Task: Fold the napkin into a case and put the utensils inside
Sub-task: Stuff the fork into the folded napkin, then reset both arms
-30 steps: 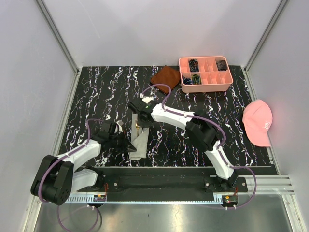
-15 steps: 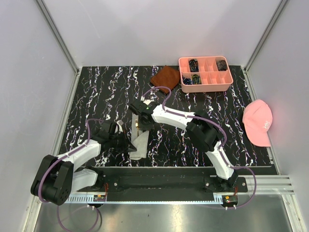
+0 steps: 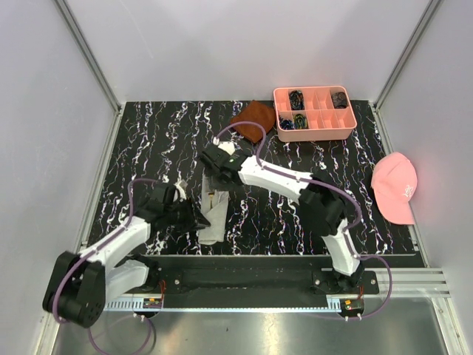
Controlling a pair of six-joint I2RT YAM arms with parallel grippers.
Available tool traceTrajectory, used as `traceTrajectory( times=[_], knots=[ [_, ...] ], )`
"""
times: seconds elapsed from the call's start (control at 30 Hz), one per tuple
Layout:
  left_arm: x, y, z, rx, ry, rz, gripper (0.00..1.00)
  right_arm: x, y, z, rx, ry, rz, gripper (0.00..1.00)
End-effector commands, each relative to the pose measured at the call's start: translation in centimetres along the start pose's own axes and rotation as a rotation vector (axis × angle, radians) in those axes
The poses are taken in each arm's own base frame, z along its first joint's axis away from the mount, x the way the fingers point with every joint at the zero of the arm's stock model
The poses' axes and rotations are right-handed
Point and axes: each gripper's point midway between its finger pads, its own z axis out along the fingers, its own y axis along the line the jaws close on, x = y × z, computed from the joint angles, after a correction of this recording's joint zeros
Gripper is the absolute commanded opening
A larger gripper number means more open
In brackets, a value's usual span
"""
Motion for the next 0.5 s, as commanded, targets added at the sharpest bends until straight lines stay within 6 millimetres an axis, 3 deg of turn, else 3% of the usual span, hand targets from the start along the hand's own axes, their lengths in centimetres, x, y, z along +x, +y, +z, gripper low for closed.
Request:
traceTrajectory(
  times=[0.0, 0.03, 0.07, 0.1, 0.13, 0.17, 0.2, 0.23, 0.27, 0.3, 0.33, 0.4, 0.47],
  knots=[
    [-3.7, -5.0, -3.6, 0.107, -0.177, 0.214, 0.49, -6.3, -1.9, -7.1, 0.0, -0.274, -0.053, 0.93],
    [-4.2, -6.4, -4.5, 0.14, -0.206, 0.255, 0.59, -7.2, -2.1, -9.6, -0.038, -0.328, -0.043, 1.0],
    [-4.3, -7.2, -5.1, 0.16, -0.225, 0.291, 0.62, -7.3, -2.5, -10.3, -0.061, -0.352, -0.048, 1.0],
    [-4.5, -8.2, -5.9, 0.186, -0.251, 0.319, 0.66, -6.0, -3.2, -9.4, -0.083, -0.356, -0.061, 1.0],
    [-4.3, -9.0, -6.2, 0.2, -0.261, 0.342, 0.68, -6.6, -3.6, -12.0, -0.133, -0.41, -0.032, 1.0],
    [-4.5, -9.8, -6.6, 0.213, -0.279, 0.358, 0.7, -6.2, -4.3, -12.3, -0.144, -0.427, -0.012, 1.0],
    [-4.5, -10.1, -6.7, 0.214, -0.287, 0.365, 0.72, -4.6, -6.2, -11.1, -0.109, -0.423, 0.061, 1.0],
    [-4.1, -10.7, -6.6, 0.223, -0.287, 0.381, 0.74, -4.3, -6.8, -12.4, -0.138, -0.433, 0.097, 1.0],
    [-3.9, -11.0, -6.4, 0.225, -0.278, 0.378, 0.74, -3.3, -7.3, -12.4, -0.16, -0.407, 0.104, 1.0],
    [-3.7, -11.2, -6.1, 0.231, -0.271, 0.384, 0.75, -1.1, -8.4, -11.1, -0.16, -0.361, 0.11, 1.0],
    [-3.4, -11.8, -5.9, 0.246, -0.273, 0.401, 0.75, -0.5, -9.0, -12.0, -0.178, -0.369, 0.141, 1.0],
    [-3.1, -12.1, -5.6, 0.253, -0.282, 0.393, 0.78, 1.9, -10.1, -10.9, -0.215, -0.36, 0.178, 1.0],
    [-3.0, -13.5, -6.1, 0.302, -0.32, 0.407, 0.88, 2.1, -9.8, -13.6, -0.329, -0.397, 0.2, 1.0]
  ],
)
